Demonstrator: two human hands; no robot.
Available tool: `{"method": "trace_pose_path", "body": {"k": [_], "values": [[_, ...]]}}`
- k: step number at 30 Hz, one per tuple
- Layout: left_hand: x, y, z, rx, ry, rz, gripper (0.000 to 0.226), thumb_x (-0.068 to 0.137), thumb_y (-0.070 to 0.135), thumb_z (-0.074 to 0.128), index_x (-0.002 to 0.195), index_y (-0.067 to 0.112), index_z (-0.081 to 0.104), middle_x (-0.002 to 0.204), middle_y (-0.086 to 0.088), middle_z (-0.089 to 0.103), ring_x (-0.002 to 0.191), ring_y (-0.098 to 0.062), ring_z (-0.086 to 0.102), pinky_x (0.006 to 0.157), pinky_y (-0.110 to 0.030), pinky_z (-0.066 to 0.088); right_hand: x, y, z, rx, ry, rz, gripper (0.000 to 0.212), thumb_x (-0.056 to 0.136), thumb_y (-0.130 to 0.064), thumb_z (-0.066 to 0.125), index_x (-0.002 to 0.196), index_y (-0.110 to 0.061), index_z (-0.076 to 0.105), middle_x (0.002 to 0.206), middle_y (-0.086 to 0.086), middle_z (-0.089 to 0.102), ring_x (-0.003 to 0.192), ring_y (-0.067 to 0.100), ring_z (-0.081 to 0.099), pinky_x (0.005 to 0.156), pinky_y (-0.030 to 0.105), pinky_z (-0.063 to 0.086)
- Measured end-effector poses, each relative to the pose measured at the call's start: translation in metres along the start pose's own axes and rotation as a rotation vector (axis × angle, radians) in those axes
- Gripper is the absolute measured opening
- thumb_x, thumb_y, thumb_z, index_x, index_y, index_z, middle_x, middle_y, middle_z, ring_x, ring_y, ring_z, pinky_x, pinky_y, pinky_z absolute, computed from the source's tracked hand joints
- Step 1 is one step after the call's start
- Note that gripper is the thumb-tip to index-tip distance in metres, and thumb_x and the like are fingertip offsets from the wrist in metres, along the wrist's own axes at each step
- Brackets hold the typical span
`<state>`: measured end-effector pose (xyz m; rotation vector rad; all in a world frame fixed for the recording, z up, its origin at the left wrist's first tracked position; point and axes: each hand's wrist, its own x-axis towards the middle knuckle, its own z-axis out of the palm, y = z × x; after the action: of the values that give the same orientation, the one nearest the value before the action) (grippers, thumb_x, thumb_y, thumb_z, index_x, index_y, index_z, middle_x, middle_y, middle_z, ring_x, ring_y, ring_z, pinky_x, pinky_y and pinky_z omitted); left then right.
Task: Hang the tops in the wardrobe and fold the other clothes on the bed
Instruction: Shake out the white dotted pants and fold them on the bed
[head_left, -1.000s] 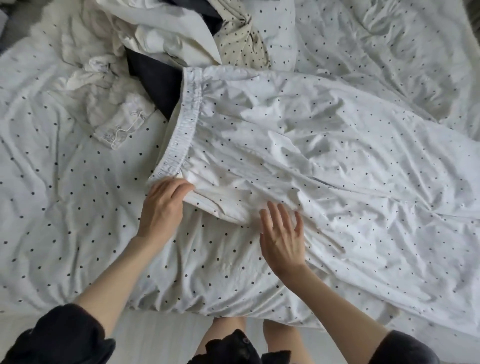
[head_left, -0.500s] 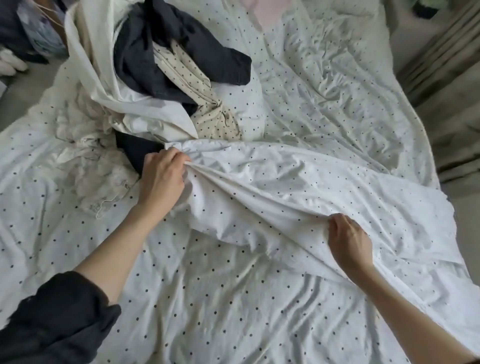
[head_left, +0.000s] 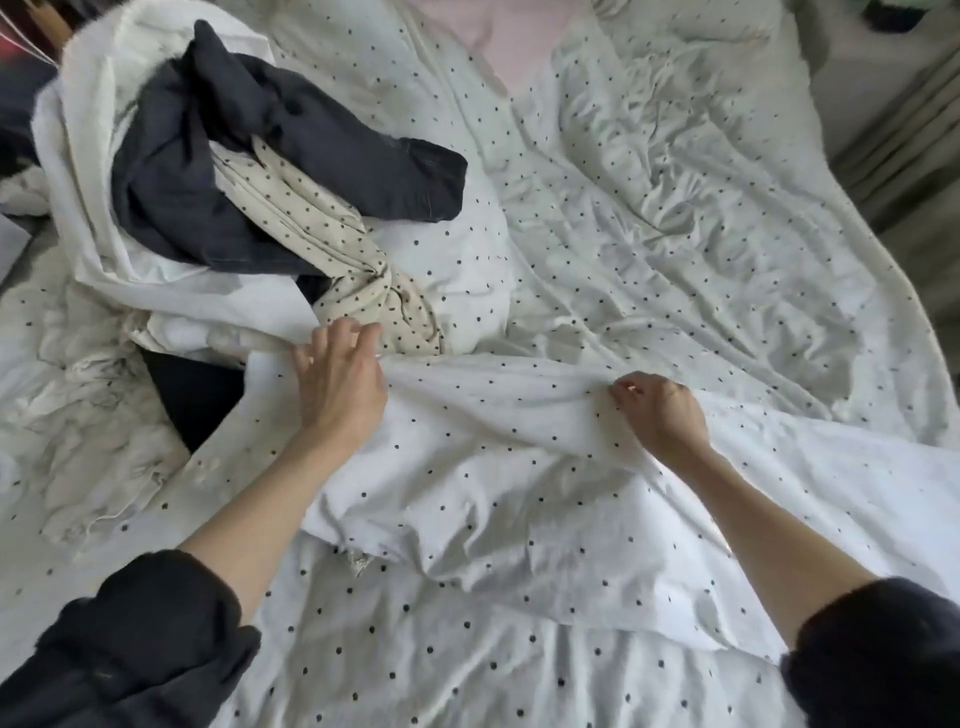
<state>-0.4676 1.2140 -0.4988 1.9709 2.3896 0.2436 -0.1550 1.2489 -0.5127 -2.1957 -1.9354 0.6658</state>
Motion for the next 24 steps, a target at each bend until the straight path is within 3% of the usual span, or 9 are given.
{"method": "trace_pose_path", "body": {"k": [7,12,18,21,24], "values": [[-0.046,0.132,0.024,-0.246,-0.035,0.373,0.028,0.078,0.001,0.066,0.104,0.009,0.067,0.115,-0.015,0.059,0.107,-0.037,0.054,0.083,-0.048,0.044,-0.049,0.085,-0.011,-0.144,0.058,-0.097,0.031,0.09,-0.021,0.058,0.119,-0.011,0.06,0.115,0.011,0.061,0.106,0.033,0.055,0.087,0.04,0.037],[-0.073,0.216,0.046,-0.257,-0.155,0.625,0.033,0.078,0.003,0.063,0.109,0.012,0.069,0.117,-0.011,0.064,0.115,-0.033,0.056,0.095,-0.054,0.037,-0.105,0.177,-0.024,-0.264,0.089,-0.013,0.03,0.073,0.001,0.07,0.102,-0.004,0.066,0.101,0.016,0.063,0.088,0.038,0.061,0.075,0.046,0.043],[-0.096,0.267,0.07,-0.058,-0.279,0.646,0.044,0.096,0.026,0.041,0.141,0.025,0.041,0.151,-0.007,0.032,0.142,-0.022,0.023,0.111,-0.053,0.015,-0.145,0.263,-0.05,-0.189,0.119,0.15,0.047,0.066,0.009,0.068,0.111,-0.005,0.062,0.111,0.014,0.062,0.093,0.038,0.06,0.075,0.044,0.044],[-0.1,0.286,0.079,0.033,-0.329,0.607,0.051,0.098,0.034,0.032,0.148,0.03,0.023,0.158,-0.006,0.012,0.145,-0.021,0.009,0.113,-0.052,0.007,-0.155,0.306,-0.076,-0.163,0.148,0.204,0.034,0.071,0.004,0.071,0.104,-0.003,0.064,0.106,0.016,0.063,0.09,0.039,0.061,0.074,0.045,0.045],[-0.099,0.297,0.083,0.08,-0.34,0.569,0.051,0.098,0.036,0.032,0.148,0.031,0.022,0.159,-0.003,0.007,0.146,-0.021,0.007,0.112,-0.053,0.007,-0.148,0.342,-0.095,-0.189,0.162,0.269,0.013,0.083,-0.005,0.065,0.096,-0.002,0.066,0.101,0.015,0.064,0.091,0.038,0.059,0.075,0.043,0.042]]}}
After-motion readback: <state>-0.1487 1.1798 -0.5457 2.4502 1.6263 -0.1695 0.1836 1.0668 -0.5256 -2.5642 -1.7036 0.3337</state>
